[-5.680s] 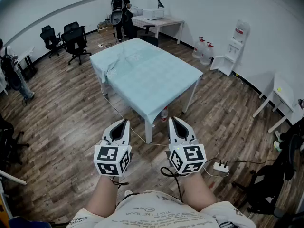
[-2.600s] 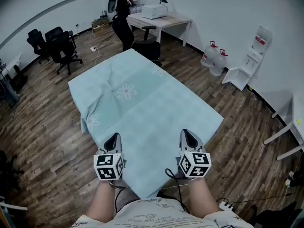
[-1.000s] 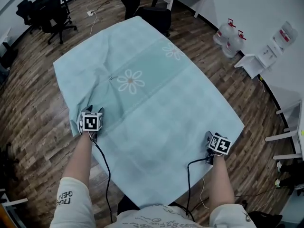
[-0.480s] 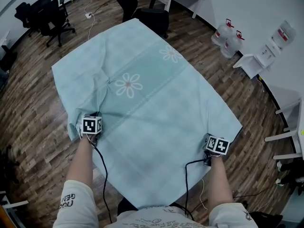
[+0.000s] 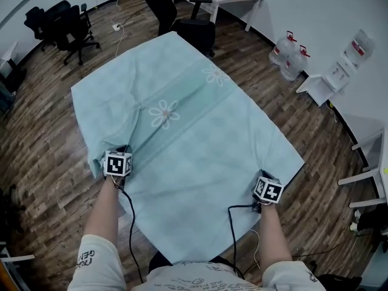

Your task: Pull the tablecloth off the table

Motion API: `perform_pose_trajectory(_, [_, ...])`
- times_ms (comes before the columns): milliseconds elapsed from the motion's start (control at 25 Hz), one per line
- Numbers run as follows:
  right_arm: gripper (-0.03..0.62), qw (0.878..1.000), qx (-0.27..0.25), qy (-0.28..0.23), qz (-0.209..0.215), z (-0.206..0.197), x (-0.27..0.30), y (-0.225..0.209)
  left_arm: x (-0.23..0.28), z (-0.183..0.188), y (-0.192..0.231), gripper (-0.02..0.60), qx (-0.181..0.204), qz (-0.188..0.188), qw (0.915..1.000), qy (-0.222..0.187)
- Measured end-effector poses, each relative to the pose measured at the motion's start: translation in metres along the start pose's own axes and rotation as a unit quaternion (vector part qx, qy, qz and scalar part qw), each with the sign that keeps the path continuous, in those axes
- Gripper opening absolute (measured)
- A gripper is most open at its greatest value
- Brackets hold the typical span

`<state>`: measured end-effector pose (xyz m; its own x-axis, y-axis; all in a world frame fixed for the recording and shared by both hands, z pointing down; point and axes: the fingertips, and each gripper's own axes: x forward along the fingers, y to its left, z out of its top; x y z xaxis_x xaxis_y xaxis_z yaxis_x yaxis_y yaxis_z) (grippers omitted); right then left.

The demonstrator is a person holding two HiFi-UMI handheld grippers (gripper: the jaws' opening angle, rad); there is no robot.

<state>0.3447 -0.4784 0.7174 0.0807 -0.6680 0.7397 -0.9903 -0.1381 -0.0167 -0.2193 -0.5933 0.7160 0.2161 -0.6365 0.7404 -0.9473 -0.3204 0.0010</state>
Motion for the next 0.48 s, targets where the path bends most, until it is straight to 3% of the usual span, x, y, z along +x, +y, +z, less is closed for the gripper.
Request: perform_pose_trajectory(480, [0.014, 0.992, -0.058, -0.099, 0.06, 0.03, -0.078, 0.03, -0.092, 0.031, -0.117, 0.009, 0.025, -0.039, 0.995, -0.089])
